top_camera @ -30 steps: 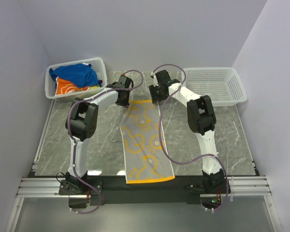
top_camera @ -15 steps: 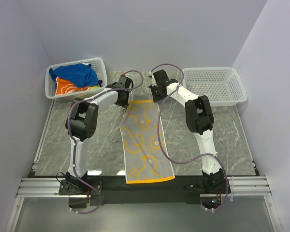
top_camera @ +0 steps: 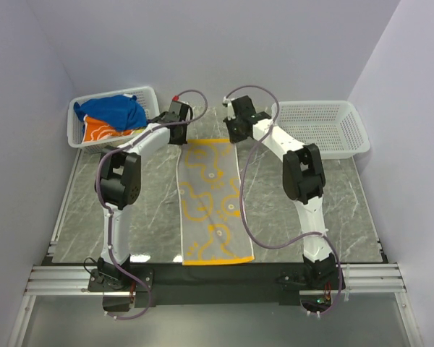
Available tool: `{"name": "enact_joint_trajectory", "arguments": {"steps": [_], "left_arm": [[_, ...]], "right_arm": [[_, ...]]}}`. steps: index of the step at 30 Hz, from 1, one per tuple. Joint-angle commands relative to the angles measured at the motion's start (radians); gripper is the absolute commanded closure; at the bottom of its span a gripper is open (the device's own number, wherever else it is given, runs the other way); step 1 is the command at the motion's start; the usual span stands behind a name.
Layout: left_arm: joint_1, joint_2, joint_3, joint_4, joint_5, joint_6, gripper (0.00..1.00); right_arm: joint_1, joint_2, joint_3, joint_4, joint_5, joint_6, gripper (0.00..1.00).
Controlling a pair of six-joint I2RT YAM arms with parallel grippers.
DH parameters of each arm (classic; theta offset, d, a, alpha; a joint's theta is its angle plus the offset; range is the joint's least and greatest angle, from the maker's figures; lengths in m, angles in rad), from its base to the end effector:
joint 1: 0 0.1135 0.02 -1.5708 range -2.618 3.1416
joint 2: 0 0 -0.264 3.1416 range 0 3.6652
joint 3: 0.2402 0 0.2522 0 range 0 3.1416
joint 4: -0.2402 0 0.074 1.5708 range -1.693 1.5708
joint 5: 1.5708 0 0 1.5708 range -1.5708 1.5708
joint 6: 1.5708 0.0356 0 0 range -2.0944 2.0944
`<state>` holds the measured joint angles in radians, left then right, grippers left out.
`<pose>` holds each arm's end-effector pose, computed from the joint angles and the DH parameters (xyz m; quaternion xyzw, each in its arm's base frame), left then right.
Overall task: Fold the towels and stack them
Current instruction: Fold the towel
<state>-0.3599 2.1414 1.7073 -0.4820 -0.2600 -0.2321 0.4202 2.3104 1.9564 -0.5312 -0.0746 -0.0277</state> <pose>0.4488 -0.1591 0.2011 0.0184 0.9397 0.0244 0.3408 0.4717 0.2137 0.1951 -0.2212 0.9149 0.0999 0.3226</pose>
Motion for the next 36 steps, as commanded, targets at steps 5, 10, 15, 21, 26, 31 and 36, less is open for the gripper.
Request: {"name": "enact_joint_trajectory", "arguments": {"steps": [5,10,15,21,26,31,36], "left_arm": [[0.036,-0.018,0.193,0.063,-0.048,0.068,0.99],[0.050,0.023,0.280,0.123,-0.036,0.092,0.99],[0.050,0.031,0.304,0.172,-0.021,0.123,1.00],[0.052,-0.014,0.220,0.195,-0.035,0.151,1.00],[0.052,-0.104,0.117,0.204,-0.016,0.188,0.99],[0.052,-0.219,-0.006,0.209,-0.001,0.287,1.00],[0.052,-0.311,-0.112,0.201,0.027,0.294,0.99]], "right_arm": [[-0.066,-0.123,0.108,0.080,0.059,-0.072,1.00],[-0.087,-0.105,0.143,0.168,0.073,-0.090,1.00],[-0.089,-0.092,0.161,0.220,0.073,-0.133,1.00],[-0.092,-0.152,0.084,0.244,0.079,-0.147,1.00],[-0.087,-0.236,-0.037,0.263,0.056,-0.146,1.00],[-0.072,-0.328,-0.135,0.226,0.055,-0.161,1.00],[-0.046,-0.442,-0.264,0.218,0.064,-0.164,1.00]]}}
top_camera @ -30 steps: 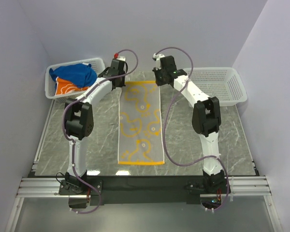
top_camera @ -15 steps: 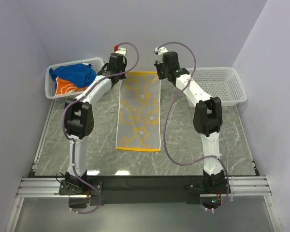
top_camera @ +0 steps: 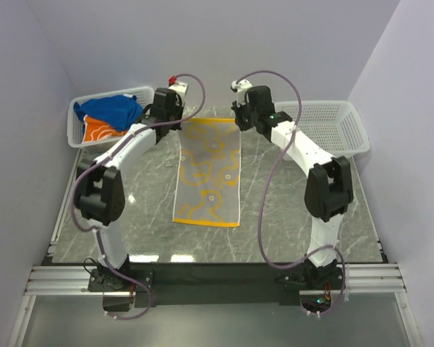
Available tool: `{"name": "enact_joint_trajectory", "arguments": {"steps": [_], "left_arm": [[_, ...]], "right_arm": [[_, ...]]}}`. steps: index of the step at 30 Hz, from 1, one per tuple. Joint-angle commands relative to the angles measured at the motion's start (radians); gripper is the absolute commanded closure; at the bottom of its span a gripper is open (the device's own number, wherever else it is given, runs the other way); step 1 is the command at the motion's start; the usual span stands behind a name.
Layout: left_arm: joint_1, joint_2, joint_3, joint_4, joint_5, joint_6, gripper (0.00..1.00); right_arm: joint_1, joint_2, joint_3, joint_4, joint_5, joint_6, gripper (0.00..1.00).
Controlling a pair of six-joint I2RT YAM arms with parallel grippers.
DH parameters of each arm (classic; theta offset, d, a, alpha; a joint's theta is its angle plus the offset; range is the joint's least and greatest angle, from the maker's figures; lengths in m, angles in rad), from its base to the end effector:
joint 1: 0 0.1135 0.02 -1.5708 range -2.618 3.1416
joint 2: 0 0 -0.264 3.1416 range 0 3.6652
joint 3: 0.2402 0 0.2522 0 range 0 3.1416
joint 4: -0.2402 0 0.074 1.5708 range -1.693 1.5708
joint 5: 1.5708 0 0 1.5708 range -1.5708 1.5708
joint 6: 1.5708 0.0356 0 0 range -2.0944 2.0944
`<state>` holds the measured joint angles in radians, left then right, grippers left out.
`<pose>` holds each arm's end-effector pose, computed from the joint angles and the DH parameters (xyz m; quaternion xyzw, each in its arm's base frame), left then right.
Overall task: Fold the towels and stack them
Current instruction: Fold the towel
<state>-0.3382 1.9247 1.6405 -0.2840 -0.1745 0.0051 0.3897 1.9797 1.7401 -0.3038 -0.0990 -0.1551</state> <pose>0.4316 -0.1453 0.2914 0.1080 0.8679 -0.0040 0.4848 0.4342 0.1821 0.2993 -0.2574 0.8313 0.1002 0.4824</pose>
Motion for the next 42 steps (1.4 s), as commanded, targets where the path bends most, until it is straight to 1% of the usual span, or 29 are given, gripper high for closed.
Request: {"name": "enact_joint_trajectory", "arguments": {"steps": [1,5,6,8,13,18,20,24,32,35,38,42], "left_arm": [[0.028,-0.122,-0.059,-0.001,-0.053,0.049,1.00],[0.024,-0.191,-0.137,-0.041,-0.052,0.003,0.99],[0.022,-0.205,-0.168,-0.065,-0.057,-0.060,1.00],[0.021,-0.246,-0.203,-0.086,-0.051,-0.094,0.99],[-0.002,-0.345,-0.350,-0.115,-0.039,-0.181,0.99],[-0.019,-0.377,-0.433,-0.156,-0.005,-0.278,0.99],[-0.022,-0.375,-0.450,-0.176,0.009,-0.301,0.99],[-0.027,-0.375,-0.456,-0.231,-0.025,-0.343,0.99],[-0.028,-0.478,-0.464,-0.323,-0.046,-0.389,0.99],[-0.028,-0.526,-0.537,-0.342,-0.033,-0.427,0.99],[-0.030,-0.559,-0.608,-0.328,0.015,-0.474,0.99],[-0.042,-0.566,-0.755,-0.285,0.067,-0.542,0.99]], "right_arm": [[-0.009,-0.128,-0.091,-0.008,0.088,-0.034,1.00],[0.012,-0.202,-0.194,-0.015,0.094,0.006,1.00],[0.021,-0.231,-0.214,-0.020,0.097,0.015,1.00],[0.035,-0.258,-0.275,-0.021,0.097,0.035,1.00],[0.054,-0.332,-0.419,-0.005,0.128,0.097,1.00],[0.069,-0.390,-0.527,0.022,0.114,0.144,1.00],[0.074,-0.398,-0.560,0.022,0.116,0.154,1.00],[0.081,-0.418,-0.583,0.008,0.114,0.190,1.00],[0.109,-0.518,-0.645,-0.020,0.133,0.235,1.00],[0.132,-0.559,-0.697,-0.021,0.119,0.276,1.00],[0.150,-0.588,-0.775,-0.001,0.102,0.336,1.00],[0.181,-0.584,-0.891,0.064,0.021,0.405,1.00]]}}
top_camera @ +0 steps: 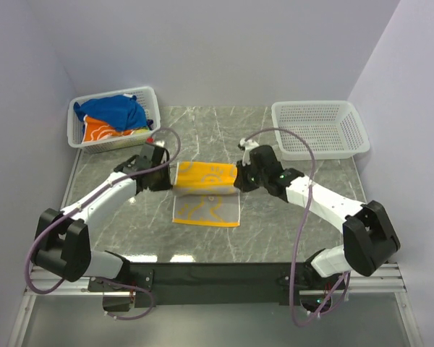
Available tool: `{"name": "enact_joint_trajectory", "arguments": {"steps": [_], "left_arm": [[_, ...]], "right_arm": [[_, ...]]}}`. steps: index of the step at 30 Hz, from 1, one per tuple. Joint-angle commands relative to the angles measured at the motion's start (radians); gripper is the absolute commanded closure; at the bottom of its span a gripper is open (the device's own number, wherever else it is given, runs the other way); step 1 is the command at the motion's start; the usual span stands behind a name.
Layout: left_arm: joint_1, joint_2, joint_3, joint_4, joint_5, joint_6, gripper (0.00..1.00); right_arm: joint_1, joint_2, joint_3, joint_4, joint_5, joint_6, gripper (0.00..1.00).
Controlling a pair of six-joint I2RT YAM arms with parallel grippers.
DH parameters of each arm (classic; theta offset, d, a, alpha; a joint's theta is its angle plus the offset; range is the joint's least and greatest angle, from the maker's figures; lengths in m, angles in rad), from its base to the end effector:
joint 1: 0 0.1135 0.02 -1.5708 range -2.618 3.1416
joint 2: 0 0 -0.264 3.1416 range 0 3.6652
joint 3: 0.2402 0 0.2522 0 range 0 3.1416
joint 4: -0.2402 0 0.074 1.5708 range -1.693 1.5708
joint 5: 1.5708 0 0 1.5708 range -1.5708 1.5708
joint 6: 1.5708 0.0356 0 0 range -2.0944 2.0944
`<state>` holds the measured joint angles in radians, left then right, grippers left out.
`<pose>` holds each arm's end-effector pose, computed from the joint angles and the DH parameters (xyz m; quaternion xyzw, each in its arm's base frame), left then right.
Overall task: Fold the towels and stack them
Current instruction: Fold the towel
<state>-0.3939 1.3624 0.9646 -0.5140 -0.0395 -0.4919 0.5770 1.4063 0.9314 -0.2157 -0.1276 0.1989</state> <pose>0.2605 -0.1068 0.2456 -0.0527 0.9446 -0.1218 0.3003 0.2543 0.1709 0.2457 -0.1963 0.8817 0.2142 0.3717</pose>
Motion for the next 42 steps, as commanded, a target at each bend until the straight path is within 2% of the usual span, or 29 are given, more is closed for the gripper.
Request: {"name": "enact_joint_trajectory", "arguments": {"steps": [1,6,10,17,25,34,42], "left_arm": [[0.009,0.000,-0.098,-0.044,-0.056,-0.054,1.00],[-0.019,0.029,-0.174,0.008,-0.036,-0.122,0.99],[-0.031,0.047,-0.207,0.023,-0.040,-0.160,0.99],[-0.072,0.070,-0.242,0.104,-0.017,-0.231,0.99],[-0.086,0.021,-0.259,0.092,-0.072,-0.235,0.99],[-0.088,-0.028,-0.172,-0.001,-0.138,-0.212,0.99],[-0.088,-0.089,-0.152,-0.058,-0.115,-0.211,0.99]], "right_arm": [[-0.005,-0.003,-0.100,-0.010,0.033,0.069,1.00],[-0.002,0.094,-0.152,0.045,-0.009,0.114,1.00],[-0.006,0.174,-0.141,0.021,0.045,0.137,1.00],[-0.120,0.220,-0.125,0.010,0.055,0.171,1.00],[-0.124,0.151,-0.126,0.007,0.040,0.155,1.00],[-0.115,0.030,-0.088,-0.057,0.046,0.145,1.00],[-0.112,-0.058,-0.088,-0.099,0.068,0.146,1.00]]}}
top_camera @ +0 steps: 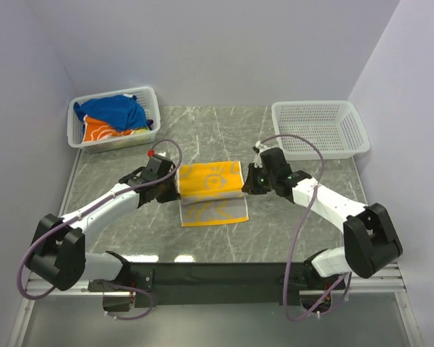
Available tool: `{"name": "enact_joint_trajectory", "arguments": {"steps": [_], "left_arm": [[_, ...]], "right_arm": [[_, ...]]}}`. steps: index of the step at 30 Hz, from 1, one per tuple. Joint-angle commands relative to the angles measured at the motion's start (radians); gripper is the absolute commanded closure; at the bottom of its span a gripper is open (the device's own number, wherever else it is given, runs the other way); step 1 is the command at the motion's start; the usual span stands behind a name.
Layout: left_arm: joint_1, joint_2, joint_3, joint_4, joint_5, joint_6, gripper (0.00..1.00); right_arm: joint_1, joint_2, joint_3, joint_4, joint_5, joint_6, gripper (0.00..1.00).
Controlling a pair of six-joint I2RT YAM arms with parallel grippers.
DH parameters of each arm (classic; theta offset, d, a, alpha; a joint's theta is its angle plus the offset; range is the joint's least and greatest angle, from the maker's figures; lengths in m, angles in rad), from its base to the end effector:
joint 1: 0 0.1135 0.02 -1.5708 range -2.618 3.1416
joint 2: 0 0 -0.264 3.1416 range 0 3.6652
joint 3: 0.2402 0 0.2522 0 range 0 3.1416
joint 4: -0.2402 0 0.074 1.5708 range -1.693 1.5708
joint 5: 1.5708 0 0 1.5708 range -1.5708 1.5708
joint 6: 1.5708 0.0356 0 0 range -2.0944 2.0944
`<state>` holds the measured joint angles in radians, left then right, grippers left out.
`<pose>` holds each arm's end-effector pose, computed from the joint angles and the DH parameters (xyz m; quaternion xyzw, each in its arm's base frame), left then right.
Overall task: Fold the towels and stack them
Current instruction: Fold the towel
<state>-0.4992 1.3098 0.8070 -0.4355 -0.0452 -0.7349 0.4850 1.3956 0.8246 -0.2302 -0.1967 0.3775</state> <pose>0.2292 -0.1232 0.2147 -0.1187 0.9427 -0.1624 0.2660 0.2518 0.1406 0.2133 -0.0864 0.9191 0.2388 0.3013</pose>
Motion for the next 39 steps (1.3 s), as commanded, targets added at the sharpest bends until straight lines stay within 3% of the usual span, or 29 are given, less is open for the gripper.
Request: {"name": "enact_joint_trajectory", "arguments": {"steps": [1,12,27,34,38,39], "left_arm": [[0.017,-0.044,0.003,-0.138,-0.107,0.031,0.99],[0.002,-0.072,-0.121,-0.085,-0.041,-0.011,0.99],[-0.018,0.025,-0.213,0.018,-0.058,-0.051,0.97],[-0.035,-0.064,-0.190,-0.048,-0.032,-0.063,0.70],[-0.048,-0.217,-0.163,-0.120,-0.030,-0.073,0.44],[-0.050,-0.245,-0.157,-0.135,-0.031,-0.077,0.41]], "right_arm": [[-0.022,-0.061,0.016,-0.087,0.137,-0.029,1.00],[-0.013,-0.099,-0.109,-0.055,0.108,0.055,1.00],[-0.002,0.063,-0.186,0.069,0.063,0.103,0.99],[0.044,-0.032,-0.171,0.014,0.065,0.086,0.60],[0.116,-0.110,-0.119,-0.082,0.112,0.069,0.54],[0.128,-0.122,-0.110,-0.095,0.121,0.064,0.53]]}}
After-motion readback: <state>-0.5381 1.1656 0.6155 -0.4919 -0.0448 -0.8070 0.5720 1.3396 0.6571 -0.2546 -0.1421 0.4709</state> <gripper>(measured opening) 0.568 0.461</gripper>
